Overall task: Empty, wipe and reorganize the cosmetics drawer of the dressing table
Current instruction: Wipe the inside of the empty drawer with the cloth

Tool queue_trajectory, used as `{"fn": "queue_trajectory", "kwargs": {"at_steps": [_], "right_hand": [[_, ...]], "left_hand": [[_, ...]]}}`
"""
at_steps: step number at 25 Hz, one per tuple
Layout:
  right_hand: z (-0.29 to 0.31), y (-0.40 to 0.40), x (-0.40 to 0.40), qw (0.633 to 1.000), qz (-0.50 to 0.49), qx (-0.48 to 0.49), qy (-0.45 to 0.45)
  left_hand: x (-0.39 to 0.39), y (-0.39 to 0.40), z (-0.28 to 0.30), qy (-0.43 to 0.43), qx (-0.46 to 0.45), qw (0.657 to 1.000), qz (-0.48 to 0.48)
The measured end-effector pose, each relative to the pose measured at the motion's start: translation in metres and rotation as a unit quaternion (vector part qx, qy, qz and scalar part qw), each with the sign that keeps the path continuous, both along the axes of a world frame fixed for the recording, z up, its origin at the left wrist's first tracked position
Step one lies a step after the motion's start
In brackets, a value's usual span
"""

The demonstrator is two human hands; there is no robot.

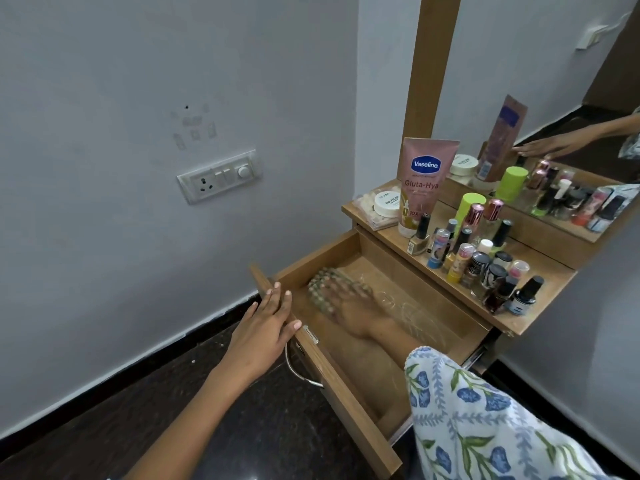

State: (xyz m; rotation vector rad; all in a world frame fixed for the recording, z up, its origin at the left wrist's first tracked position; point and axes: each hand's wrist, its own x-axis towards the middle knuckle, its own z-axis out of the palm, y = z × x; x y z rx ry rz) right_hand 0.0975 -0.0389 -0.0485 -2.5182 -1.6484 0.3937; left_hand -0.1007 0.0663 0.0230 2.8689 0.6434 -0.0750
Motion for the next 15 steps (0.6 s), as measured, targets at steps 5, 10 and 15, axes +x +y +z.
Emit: {"fn": "queue_trajectory", "kwargs": {"at_steps": [5, 10, 15], "right_hand": [[0.010, -0.027, 0.036, 0.991, -0.111, -0.072, 0.034], [-0.003, -0.033, -0.010, 0.992, 0.009, -0.069, 0.103], [0.007, 0.004, -0.033, 0.992, 0.092, -0.021, 0.087]], "left_hand": [[-0.002, 0.001, -0.004, -0.016, -0.010, 1.000, 0.002], [-0.003, 0.000, -0.008, -0.044, -0.035, 0.998, 0.007], [-0.002, -0.001, -0.003, -0.044, -0.045, 0.998, 0.011]]}}
